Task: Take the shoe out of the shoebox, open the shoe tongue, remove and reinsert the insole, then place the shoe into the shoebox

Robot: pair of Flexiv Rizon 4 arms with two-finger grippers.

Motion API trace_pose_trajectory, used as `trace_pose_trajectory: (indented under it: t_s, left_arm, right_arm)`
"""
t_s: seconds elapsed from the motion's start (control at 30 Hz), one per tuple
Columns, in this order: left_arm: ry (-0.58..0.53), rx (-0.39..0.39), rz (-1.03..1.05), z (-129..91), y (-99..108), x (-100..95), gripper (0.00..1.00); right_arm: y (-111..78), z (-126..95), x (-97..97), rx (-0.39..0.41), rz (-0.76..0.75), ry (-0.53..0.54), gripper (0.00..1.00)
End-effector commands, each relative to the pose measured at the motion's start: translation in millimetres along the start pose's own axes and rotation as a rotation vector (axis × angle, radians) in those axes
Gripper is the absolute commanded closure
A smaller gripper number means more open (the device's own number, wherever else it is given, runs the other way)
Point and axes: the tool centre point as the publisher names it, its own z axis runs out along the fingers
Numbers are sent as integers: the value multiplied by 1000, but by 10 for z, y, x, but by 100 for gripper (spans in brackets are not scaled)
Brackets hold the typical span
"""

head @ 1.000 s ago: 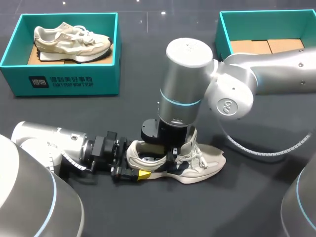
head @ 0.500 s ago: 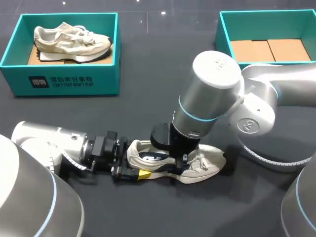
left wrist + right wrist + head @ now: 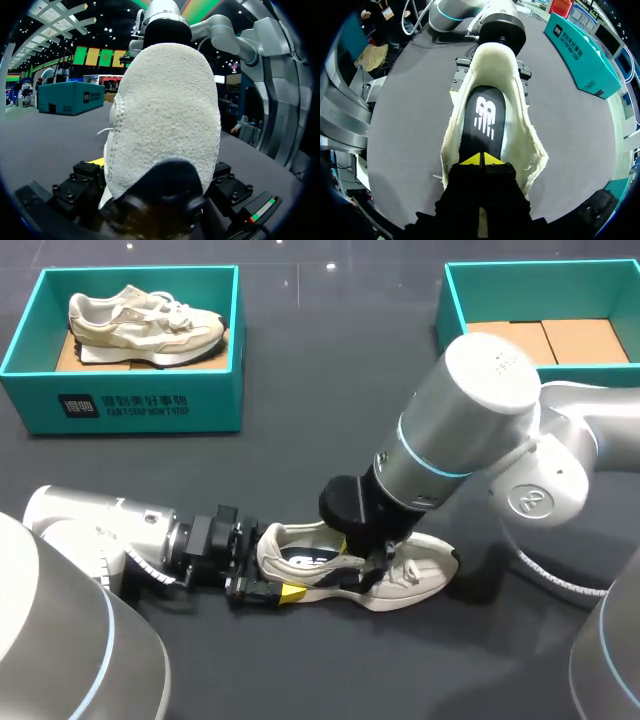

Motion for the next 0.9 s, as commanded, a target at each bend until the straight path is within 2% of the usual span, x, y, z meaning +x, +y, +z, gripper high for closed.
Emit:
trace_pose_trajectory:
  t_s: [0.03, 0.17, 0.27, 0.37, 0.5, 0.77, 0.9]
  left_arm:
    - [-2, -1, -1, -4, 1, 1, 100]
    - [-2, -1, -1, -4, 1, 1, 100]
    - [-2, -1, -1, -4, 1, 1, 100]
    - [-2, -1, -1, -4, 1, 1, 100]
    - [-2, -1, -1, -4, 1, 1, 100]
    - [-2, -1, -1, -4, 1, 1, 100]
    - [-2, -1, -1, -4, 1, 1, 100]
  right_arm:
    - [-75, -40, 23, -77, -20, -4, 100]
    - [-53, -56, 8, -86, -29, -1, 100]
    - [2, -49, -21, -43, -7, 12, 100]
    - [89, -39, -59, 64, 57, 34, 100]
    - [205, -65, -110, 139, 71, 29, 100]
    - [283, -55, -145, 257, 119, 10, 100]
    - [256, 2, -140, 272, 124, 7, 100]
